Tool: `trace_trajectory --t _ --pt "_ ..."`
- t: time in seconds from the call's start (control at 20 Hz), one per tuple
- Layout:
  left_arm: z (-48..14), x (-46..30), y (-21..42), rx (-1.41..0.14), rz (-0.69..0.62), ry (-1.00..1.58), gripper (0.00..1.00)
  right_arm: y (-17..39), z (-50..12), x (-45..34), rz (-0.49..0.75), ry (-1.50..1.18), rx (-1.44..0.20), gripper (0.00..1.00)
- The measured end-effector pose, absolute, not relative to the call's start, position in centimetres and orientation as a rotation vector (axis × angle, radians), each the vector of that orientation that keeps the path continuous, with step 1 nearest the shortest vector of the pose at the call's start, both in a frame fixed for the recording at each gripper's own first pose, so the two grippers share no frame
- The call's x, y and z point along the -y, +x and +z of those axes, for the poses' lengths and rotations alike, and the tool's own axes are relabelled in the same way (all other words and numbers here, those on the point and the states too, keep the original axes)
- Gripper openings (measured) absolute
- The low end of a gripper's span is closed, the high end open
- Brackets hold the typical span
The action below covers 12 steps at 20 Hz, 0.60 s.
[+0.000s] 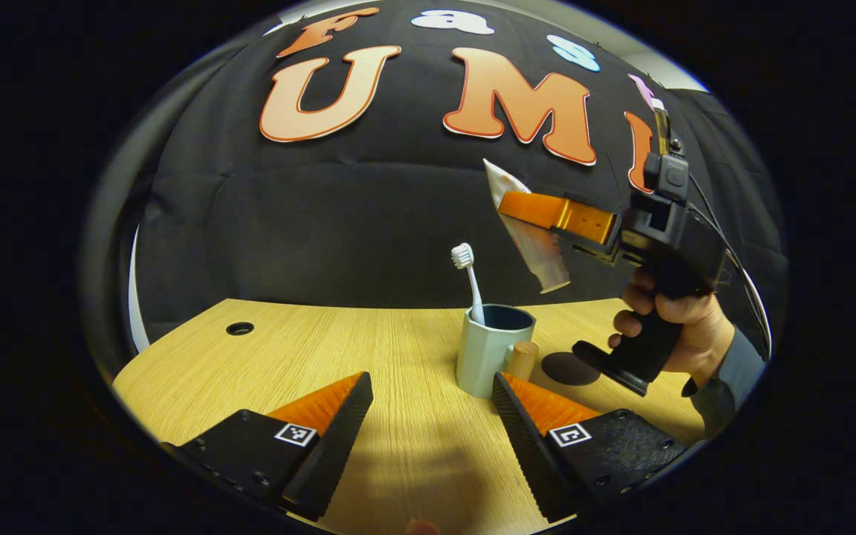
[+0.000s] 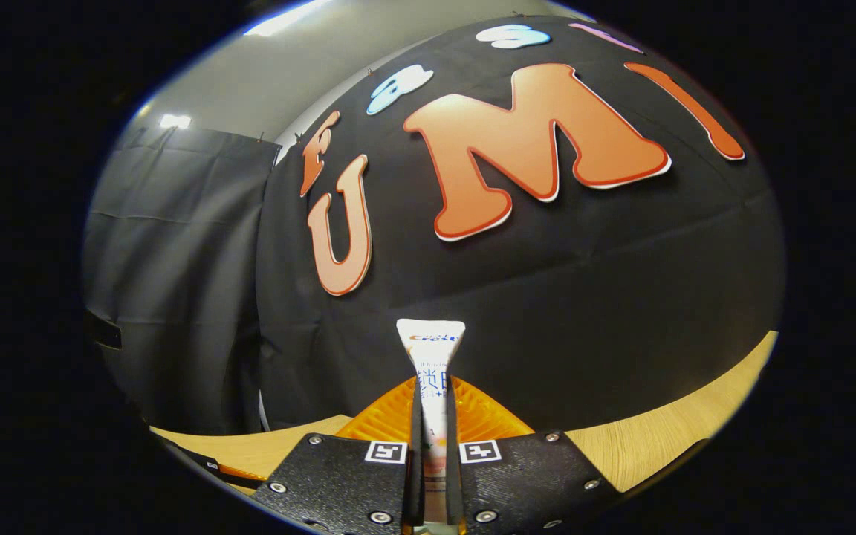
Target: Put the toothbrush and toothpaste on the desktop into the cup, then pick up the cup and place it on the coaster on the desktop.
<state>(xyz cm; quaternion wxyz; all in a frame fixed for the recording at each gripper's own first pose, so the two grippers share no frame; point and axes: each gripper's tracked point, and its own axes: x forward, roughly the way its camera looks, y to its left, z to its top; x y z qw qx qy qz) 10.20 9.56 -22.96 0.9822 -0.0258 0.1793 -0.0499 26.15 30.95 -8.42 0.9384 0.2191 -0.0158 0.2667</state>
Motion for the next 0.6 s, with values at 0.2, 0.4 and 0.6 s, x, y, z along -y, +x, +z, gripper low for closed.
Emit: trace_trajectory --t 0.2,0.4,0.6 --pt "-23.7 -9.7 10.2 -0.377 -0.096 -0.058 0.97 27.3 -10.1 -31.7 0.543 0.478 0.004 0.12" --pt "-23.9 -9.6 10.1 -0.386 -0.098 -0.063 0.97 28.2 -12.0 -31.8 0.525 0.477 -0.030 0.13" --pt "-24.0 -9.6 10.1 -0.393 -0.099 -0.066 0.97 27.7 -13.0 -31.9 0.534 0.456 -0.069 0.15"
